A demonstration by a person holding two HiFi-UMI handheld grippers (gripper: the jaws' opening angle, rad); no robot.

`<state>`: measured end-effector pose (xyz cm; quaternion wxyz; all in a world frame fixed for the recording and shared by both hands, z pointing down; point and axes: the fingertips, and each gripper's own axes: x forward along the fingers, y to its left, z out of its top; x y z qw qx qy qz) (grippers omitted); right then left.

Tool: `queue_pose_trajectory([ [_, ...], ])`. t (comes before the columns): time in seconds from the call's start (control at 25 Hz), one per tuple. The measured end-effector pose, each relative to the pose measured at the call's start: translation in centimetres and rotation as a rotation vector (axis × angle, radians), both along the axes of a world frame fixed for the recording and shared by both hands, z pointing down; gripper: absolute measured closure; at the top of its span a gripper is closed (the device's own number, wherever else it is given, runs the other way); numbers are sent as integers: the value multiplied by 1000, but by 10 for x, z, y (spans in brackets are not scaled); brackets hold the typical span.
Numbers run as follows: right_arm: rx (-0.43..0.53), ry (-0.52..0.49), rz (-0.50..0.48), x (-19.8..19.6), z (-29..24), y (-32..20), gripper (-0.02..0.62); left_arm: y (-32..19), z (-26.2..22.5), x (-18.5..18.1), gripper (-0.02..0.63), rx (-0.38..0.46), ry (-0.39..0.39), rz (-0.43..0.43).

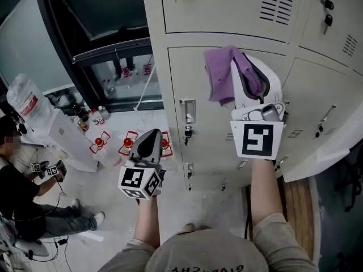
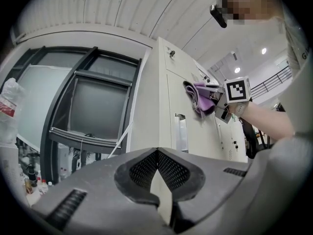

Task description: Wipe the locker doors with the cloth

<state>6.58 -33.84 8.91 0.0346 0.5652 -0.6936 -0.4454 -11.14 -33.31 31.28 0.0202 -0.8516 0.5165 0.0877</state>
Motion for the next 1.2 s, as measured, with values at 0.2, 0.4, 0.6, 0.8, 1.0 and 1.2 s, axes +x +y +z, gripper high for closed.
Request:
queue_pose_trajectory([
  [0.2,-12,-28,61,39,1,0,535,2,5,10,607,-5,-16,9],
  [0.4,-21,-43,138,80,2,1,537,2,5,14,607,-7,-12,11],
  [0.6,19,-38,172,107,-1,0,537,4,5,26,607,-2,-21,32],
  [0.8,4,-84,197,123,0,0,537,8,6,30,607,-10,-24,44],
  [1.0,41,-137,73,94,-4,19,535,14,6,26,607,-10,-37,48],
  [1.2,-14,-37,-102,7,26,15,535,22,10,7,607,-21,-35,13],
])
